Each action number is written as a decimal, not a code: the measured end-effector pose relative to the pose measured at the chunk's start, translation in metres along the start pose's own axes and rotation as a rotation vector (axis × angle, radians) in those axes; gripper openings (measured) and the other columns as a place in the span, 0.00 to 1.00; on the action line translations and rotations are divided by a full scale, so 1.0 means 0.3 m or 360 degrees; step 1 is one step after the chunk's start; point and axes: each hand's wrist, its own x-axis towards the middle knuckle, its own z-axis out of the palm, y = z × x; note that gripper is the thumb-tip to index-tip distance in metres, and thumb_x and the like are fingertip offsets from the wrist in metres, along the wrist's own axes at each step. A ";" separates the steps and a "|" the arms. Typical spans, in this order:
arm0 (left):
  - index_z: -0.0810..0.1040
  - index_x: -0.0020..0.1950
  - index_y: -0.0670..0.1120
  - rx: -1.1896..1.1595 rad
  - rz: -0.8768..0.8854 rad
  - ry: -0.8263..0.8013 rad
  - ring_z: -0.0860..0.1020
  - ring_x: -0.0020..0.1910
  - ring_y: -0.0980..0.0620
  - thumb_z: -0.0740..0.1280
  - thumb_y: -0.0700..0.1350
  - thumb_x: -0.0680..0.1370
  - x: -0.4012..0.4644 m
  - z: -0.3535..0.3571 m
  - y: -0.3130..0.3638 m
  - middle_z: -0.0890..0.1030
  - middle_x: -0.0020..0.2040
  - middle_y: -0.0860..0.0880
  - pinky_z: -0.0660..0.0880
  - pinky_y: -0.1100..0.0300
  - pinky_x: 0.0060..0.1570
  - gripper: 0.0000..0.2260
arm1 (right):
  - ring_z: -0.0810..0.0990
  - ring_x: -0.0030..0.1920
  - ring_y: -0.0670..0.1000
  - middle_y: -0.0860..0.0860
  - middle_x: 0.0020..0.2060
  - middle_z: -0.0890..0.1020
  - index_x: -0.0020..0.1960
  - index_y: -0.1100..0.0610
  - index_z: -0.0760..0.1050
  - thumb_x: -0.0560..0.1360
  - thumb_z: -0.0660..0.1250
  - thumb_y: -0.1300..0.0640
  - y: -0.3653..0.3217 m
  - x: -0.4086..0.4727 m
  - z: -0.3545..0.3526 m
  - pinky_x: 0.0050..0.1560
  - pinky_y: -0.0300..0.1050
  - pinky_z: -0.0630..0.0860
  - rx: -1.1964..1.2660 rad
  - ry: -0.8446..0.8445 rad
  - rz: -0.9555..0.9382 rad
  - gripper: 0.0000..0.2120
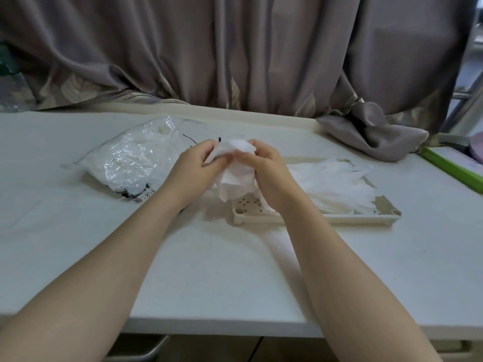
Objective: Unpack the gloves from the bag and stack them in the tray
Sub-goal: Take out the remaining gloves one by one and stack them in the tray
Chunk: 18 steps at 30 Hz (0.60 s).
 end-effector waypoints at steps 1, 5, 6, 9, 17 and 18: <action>0.76 0.42 0.48 -0.0058 0.0028 0.0046 0.74 0.36 0.53 0.66 0.47 0.77 0.003 -0.002 0.001 0.78 0.35 0.53 0.71 0.56 0.40 0.06 | 0.78 0.41 0.53 0.55 0.40 0.79 0.45 0.58 0.76 0.72 0.66 0.60 -0.004 0.001 0.000 0.40 0.44 0.74 0.0070 0.0000 -0.0009 0.03; 0.74 0.38 0.47 -0.0188 0.0059 0.0165 0.70 0.28 0.56 0.61 0.37 0.78 0.008 -0.011 0.005 0.72 0.25 0.55 0.70 0.64 0.37 0.10 | 0.79 0.41 0.53 0.56 0.40 0.79 0.50 0.62 0.76 0.70 0.67 0.54 -0.006 0.011 -0.035 0.44 0.46 0.74 0.0471 0.0064 0.0110 0.14; 0.74 0.38 0.46 -0.0230 0.0051 0.0163 0.70 0.27 0.56 0.60 0.37 0.79 0.006 -0.010 0.007 0.71 0.24 0.55 0.70 0.65 0.36 0.11 | 0.80 0.40 0.52 0.55 0.40 0.80 0.49 0.61 0.77 0.70 0.67 0.50 -0.013 0.010 -0.046 0.44 0.45 0.74 0.0548 0.0072 0.0176 0.15; 0.75 0.38 0.45 -0.0495 -0.0056 0.0125 0.74 0.31 0.56 0.55 0.39 0.81 -0.001 0.010 0.022 0.75 0.27 0.55 0.73 0.65 0.39 0.14 | 0.81 0.36 0.52 0.54 0.36 0.82 0.43 0.59 0.81 0.74 0.63 0.47 -0.025 0.004 -0.076 0.38 0.43 0.76 0.0813 0.0062 0.0334 0.16; 0.74 0.53 0.43 -0.1192 -0.0510 -0.0318 0.80 0.47 0.50 0.60 0.60 0.73 0.014 0.084 0.070 0.81 0.47 0.47 0.74 0.56 0.51 0.21 | 0.81 0.36 0.53 0.56 0.38 0.82 0.50 0.62 0.78 0.72 0.62 0.47 -0.079 -0.007 -0.091 0.38 0.42 0.77 0.0916 -0.0169 0.0285 0.19; 0.74 0.56 0.43 -0.1249 -0.0500 -0.0351 0.79 0.47 0.49 0.54 0.60 0.77 0.015 0.086 0.088 0.80 0.49 0.46 0.74 0.56 0.51 0.23 | 0.81 0.40 0.53 0.56 0.40 0.82 0.53 0.62 0.77 0.71 0.63 0.47 -0.087 -0.009 -0.100 0.41 0.44 0.77 0.0759 -0.0199 0.0262 0.20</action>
